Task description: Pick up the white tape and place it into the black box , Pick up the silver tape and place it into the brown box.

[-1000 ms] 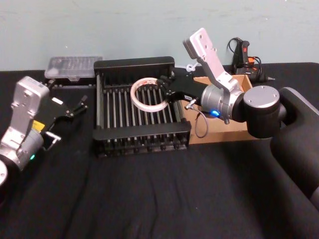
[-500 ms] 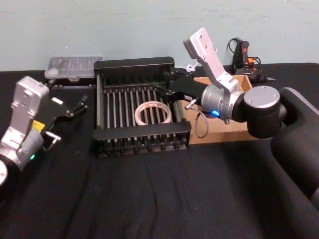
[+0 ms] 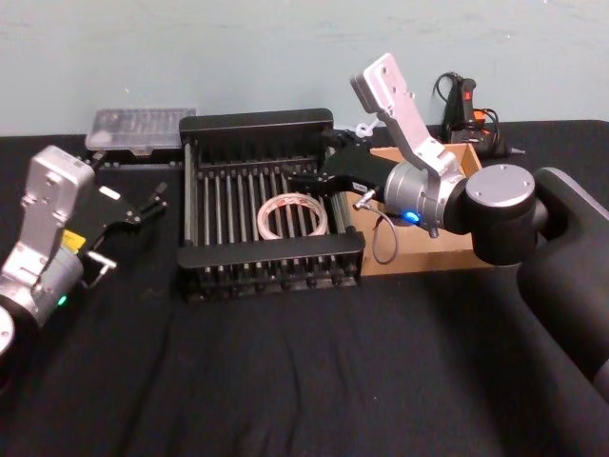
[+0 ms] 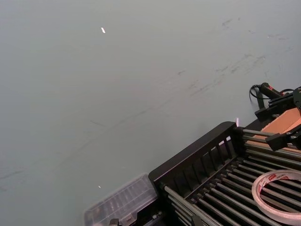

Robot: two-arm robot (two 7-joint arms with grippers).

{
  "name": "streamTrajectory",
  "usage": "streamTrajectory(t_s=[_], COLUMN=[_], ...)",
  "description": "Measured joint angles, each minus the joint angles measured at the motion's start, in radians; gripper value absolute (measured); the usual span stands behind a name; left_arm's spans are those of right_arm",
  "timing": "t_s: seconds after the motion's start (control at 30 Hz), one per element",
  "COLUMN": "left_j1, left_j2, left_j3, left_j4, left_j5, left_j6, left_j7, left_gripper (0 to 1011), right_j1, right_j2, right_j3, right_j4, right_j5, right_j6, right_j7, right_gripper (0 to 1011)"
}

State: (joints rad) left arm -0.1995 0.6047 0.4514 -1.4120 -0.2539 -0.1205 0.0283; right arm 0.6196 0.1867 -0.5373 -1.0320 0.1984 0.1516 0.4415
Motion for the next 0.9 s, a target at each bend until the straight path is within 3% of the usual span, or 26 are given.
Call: streamTrajectory(t_s=[0.1,0.57,0.9], left_j1=[0.000,0.000,0.000], left_j2=[0.000,0.000,0.000], left_j3=[0.000,0.000,0.000], left_j4=[0.000,0.000,0.000], left_j5=[0.000,0.000,0.000], left_j6=[0.000,0.000,0.000], left_j7=[0.000,0.000,0.000], left_gripper=[1001,1001,1001], right_j1=[0.000,-0.005,-0.046], right_j2=[0.000,0.000,0.022], right_j3=[0.000,0.005,0.042], right_j4=[0.000,-0.003,-0.069], right_j5=[0.000,0.000,0.013], right_j6=[0.000,-0.001,0.002], right_j7=[0.000,0.003,0.003], right_gripper=[1002,1002,1002])
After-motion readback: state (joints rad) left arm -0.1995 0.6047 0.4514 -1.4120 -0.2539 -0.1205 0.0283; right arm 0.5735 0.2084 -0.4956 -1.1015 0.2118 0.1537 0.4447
